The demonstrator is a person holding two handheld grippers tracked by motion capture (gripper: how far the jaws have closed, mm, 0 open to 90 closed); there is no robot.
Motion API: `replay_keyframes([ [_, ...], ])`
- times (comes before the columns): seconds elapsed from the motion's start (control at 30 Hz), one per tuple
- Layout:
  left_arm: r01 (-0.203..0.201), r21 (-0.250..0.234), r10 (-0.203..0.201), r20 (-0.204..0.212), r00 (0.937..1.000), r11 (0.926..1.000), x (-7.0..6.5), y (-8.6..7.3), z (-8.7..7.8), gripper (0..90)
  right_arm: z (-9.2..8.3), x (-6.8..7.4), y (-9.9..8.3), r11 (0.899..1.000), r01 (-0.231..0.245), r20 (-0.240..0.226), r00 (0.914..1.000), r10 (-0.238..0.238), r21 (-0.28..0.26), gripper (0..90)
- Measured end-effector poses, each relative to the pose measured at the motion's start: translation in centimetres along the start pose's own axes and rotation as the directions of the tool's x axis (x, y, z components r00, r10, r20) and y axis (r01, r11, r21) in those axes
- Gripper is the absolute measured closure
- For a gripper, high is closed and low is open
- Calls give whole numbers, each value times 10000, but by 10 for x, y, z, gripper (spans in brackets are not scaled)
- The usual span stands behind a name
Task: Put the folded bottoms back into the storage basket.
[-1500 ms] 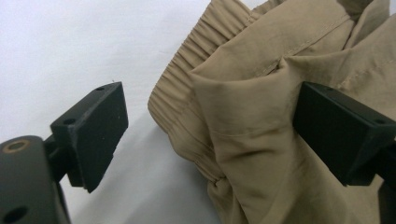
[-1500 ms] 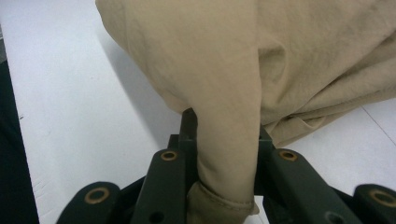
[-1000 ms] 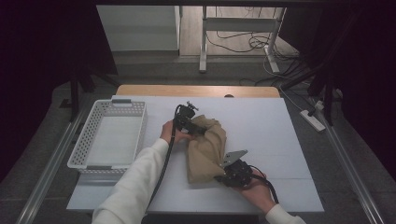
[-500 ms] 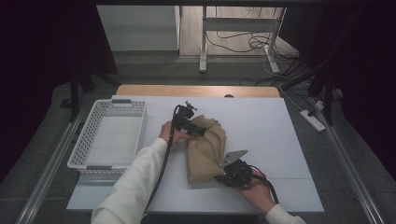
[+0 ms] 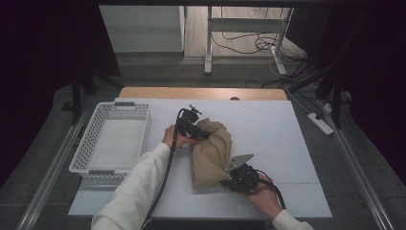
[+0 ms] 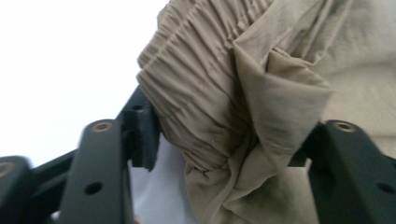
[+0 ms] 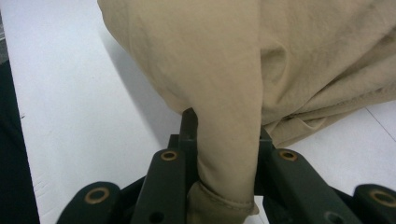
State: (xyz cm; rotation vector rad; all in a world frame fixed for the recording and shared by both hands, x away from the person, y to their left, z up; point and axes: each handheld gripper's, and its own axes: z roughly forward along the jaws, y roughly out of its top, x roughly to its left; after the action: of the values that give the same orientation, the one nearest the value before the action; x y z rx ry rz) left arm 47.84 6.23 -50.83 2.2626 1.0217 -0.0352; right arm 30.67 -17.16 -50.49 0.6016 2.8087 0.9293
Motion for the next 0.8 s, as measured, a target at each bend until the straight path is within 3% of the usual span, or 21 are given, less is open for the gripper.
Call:
replay_keyframes([
  [0.33,-331,-473,327,-96,9994,9983,-6,-2,-11,519,-1,2,0,9999,143,108,9998,-143,-61,747],
  [0.8,-419,-946,424,33,9991,9946,-12,-2,-23,549,-14,3,-1,9981,283,368,9990,-263,-543,751],
])
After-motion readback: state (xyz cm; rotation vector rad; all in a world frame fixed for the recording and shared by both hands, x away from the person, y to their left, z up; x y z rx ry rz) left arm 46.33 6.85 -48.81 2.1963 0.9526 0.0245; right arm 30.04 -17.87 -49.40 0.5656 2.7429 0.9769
